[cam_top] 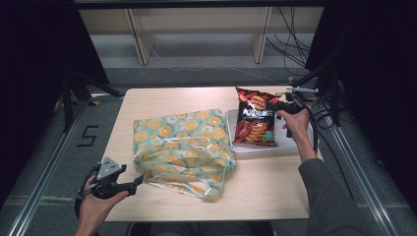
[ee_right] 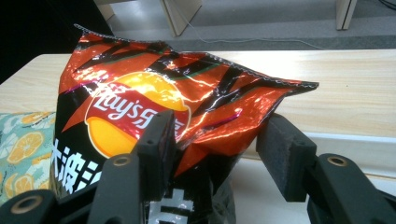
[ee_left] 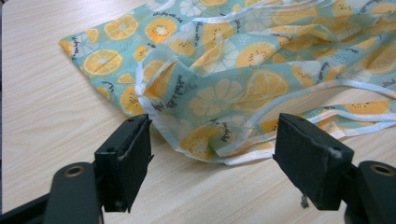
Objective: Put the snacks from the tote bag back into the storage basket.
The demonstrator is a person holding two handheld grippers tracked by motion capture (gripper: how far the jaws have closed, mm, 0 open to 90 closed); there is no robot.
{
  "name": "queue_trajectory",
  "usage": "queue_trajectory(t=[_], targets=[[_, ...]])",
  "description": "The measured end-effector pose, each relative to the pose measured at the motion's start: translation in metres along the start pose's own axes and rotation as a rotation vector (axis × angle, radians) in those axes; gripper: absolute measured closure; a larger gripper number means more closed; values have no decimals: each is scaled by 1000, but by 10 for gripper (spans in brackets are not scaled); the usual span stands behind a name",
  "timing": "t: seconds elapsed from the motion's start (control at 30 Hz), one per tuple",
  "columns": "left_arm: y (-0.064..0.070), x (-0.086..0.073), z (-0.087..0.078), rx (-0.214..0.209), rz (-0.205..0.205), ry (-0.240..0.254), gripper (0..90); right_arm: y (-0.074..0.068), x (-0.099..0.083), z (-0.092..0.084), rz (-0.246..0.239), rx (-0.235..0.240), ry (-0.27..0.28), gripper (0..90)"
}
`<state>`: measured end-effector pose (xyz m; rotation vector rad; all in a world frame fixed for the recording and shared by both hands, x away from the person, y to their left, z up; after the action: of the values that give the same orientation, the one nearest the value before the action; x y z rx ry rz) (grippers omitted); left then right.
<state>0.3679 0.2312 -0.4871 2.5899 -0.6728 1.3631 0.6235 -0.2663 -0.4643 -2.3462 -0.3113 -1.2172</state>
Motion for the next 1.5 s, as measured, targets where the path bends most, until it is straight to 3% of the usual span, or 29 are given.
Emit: queue_trajectory(t=[0.07, 0.1, 0.17, 0.2, 0.27, 0.33, 0.53, 0.57, 0.6, 0.63, 0.7, 0.73, 0.8, 0.9, 0.93, 0.97, 1.0, 1.07, 1.2, 1.27, 1.33, 1.37, 1.4, 1.43, 1.47, 1.5], targets=[[0, 0, 1, -5, -2, 9, 267, -1, -1, -1, 0, -7, -17, 480], [0, 0, 0, -5, -4, 8, 266, -3, -1, -1, 27, -6, -14, 480], [0, 0, 1, -5, -1, 9, 267, -2, -1, -1, 13, -8, -10, 477], [0, -1, -1, 10, 3, -13, 267, -1, -1, -1, 12, -9, -14, 474], [-1, -1, -2, -1, 27, -22, 267, -1, -2, -3, 31, -14, -29, 459], [0, 0, 0, -7, 7, 9, 266, -1, -3, -3, 22, -18, -31, 431], [2, 0, 0, -4, -16, 5, 267, 2, -5, -6, 19, -36, -60, 371], [-2, -1, 0, -3, 36, -5, 267, 4, -4, -8, -7, -42, -61, 371], [-2, -2, -1, 3, 27, -17, 266, 3, -3, -8, -8, -43, -48, 371], [-2, -2, -2, 6, 28, -23, 267, -2, -3, -12, 12, -42, -55, 376], [-2, -2, -1, 4, 20, -14, 266, -5, 1, -16, -51, -31, -41, 421], [-3, -1, -1, 1, 39, -13, 267, -7, 1, -18, -66, -27, -37, 441], [-3, -1, -1, 2, 39, -13, 267, -12, 2, -20, -74, -13, -32, 484], [-2, -1, -1, -3, 26, -11, 266, -29, 3, -27, -115, 32, -37, 633], [-3, -1, -1, -3, 41, -11, 267, -35, 3, -28, -128, 50, -34, 665], [-3, -2, -2, 7, 33, -16, 267, -38, 3, -28, -139, 57, -31, 688], [-1, -2, -2, 16, -2, -16, 267, -42, 3, -30, -149, 59, -39, 712], [-1, -1, -2, 16, -16, -13, 266, -50, 2, -32, -174, 89, -45, 735], [-2, -1, -2, 12, -3, -9, 267, -62, 0, -34, -191, 110, -39, 741], [-1, -1, -2, 9, -21, 4, 267, -71, -2, -36, -216, 123, -39, 709], [-4, -2, -4, 11, 18, -19, 266, -79, -6, -39, -219, 147, -44, 658], [-4, -2, -3, 10, 13, -17, 266, -83, -9, -40, -222, 148, -47, 636], [-4, -2, -3, 10, 13, -17, 266, -89, -14, -42, -190, 155, -63, 617], [-2, -1, -2, 8, -15, -2, 266, -92, -17, -42, -202, 162, -66, 594], [-2, -1, -2, 7, -14, -1, 266, -93, -20, -42, -213, 167, -72, 577], [-1, -1, -2, 1, -15, 7, 266, -97, -24, -43, -191, 173, -85, 573]])
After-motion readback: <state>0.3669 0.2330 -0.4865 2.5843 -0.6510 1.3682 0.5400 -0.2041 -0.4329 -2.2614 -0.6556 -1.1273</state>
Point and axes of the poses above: each handheld gripper's, and its own axes: z roughly forward along the jaws, x roughly out of its top, y roughly to its right, the point moved 7 cm from there along z, roughly forward along the jaws, and after that the axes turned 5 degrees about x, right-handed, at the moved point
